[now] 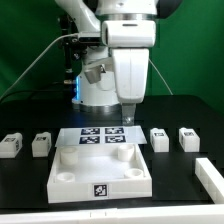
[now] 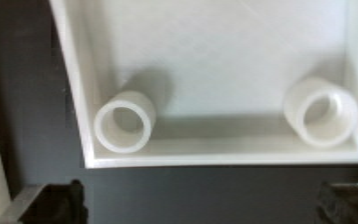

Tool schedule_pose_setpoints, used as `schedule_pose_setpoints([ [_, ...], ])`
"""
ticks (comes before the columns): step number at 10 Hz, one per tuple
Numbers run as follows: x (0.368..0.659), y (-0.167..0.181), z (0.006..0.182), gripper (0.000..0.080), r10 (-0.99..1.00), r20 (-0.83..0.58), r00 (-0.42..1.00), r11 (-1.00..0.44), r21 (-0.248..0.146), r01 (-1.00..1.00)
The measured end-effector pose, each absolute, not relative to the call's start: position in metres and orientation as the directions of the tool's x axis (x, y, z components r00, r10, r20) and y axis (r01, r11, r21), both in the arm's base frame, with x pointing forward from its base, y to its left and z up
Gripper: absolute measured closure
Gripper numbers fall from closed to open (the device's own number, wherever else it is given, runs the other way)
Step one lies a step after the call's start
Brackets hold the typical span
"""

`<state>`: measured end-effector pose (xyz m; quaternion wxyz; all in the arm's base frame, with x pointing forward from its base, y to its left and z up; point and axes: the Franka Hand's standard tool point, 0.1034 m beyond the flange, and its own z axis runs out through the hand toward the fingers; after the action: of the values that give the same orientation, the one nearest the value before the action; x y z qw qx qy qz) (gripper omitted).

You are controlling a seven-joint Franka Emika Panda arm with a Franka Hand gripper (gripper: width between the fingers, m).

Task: Assemble one leg

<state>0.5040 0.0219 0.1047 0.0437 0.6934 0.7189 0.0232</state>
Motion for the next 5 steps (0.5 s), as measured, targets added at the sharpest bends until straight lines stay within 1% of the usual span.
schedule_pose_setpoints([
  [1,0.5021,0.0209,0.1024,0.015,0.998,-0.035,-0.053,0.055,0.071,0.996],
  [4,0.5032,0.021,0.1018,0.015,0.999,-0.034,-0.039,0.041,0.07,0.997],
  [5,0.4998,0.0189,0.0988,0.015,0.999,-0.035,-0.04,0.043,0.067,0.997],
])
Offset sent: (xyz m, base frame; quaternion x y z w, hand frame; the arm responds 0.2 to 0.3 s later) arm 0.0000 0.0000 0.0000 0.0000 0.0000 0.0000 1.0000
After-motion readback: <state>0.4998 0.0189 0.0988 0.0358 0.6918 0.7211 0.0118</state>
